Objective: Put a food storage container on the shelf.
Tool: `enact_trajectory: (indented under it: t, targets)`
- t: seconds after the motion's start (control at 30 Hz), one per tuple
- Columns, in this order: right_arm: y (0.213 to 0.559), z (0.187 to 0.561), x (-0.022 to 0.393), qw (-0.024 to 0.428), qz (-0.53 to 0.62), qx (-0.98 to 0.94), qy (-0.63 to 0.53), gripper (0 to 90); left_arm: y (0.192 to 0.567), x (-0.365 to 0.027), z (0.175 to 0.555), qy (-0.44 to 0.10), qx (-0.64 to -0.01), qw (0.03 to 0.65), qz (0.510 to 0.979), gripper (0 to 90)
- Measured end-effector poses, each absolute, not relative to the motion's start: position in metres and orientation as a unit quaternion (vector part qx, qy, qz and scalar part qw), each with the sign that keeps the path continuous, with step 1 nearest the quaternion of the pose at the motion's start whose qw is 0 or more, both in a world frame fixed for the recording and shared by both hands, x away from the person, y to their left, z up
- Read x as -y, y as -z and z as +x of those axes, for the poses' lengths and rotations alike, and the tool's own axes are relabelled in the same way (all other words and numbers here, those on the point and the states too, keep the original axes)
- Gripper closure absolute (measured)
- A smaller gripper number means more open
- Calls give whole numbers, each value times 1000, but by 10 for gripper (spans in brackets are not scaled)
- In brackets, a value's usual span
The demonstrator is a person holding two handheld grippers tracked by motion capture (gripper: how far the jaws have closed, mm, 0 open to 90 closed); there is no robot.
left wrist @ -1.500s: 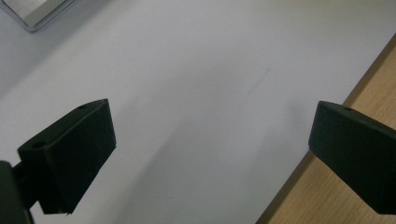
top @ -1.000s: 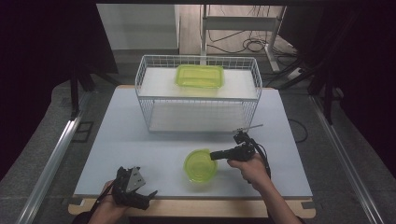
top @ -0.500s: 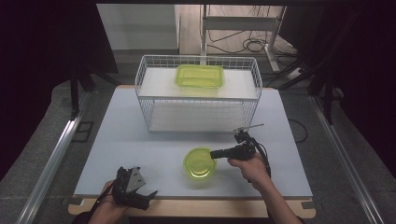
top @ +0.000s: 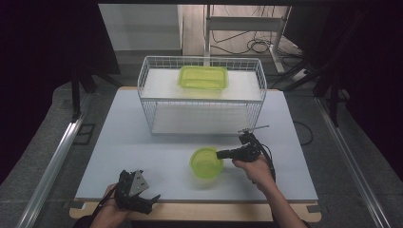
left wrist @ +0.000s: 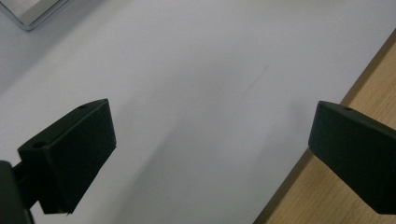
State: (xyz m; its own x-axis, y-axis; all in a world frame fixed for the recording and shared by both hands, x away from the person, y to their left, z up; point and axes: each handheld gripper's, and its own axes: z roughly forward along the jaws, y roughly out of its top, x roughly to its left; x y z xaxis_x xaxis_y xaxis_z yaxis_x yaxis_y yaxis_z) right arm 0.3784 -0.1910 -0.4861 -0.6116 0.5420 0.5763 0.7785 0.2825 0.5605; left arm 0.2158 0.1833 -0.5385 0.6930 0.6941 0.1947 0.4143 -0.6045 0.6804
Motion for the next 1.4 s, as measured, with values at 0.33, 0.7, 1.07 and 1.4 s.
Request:
enact_trajectory:
  t: [0.33, 0.7, 1.07, 1.4]
  targets:
    - [497, 390, 196, 145, -441, 783, 414, 685, 539, -183, 216, -226, -319, 308, 867, 8]
    - [501, 397, 201, 178, -447, 769, 421, 633, 539, -182, 215, -224, -318, 307, 869, 8]
    - [501, 399, 193, 214, -438, 767, 417, 808, 538, -182, 215, -224, -315, 307, 870, 8]
    - [486, 391, 191, 217, -433, 758, 438, 812, 538, -182, 215, -226, -317, 310, 867, 8]
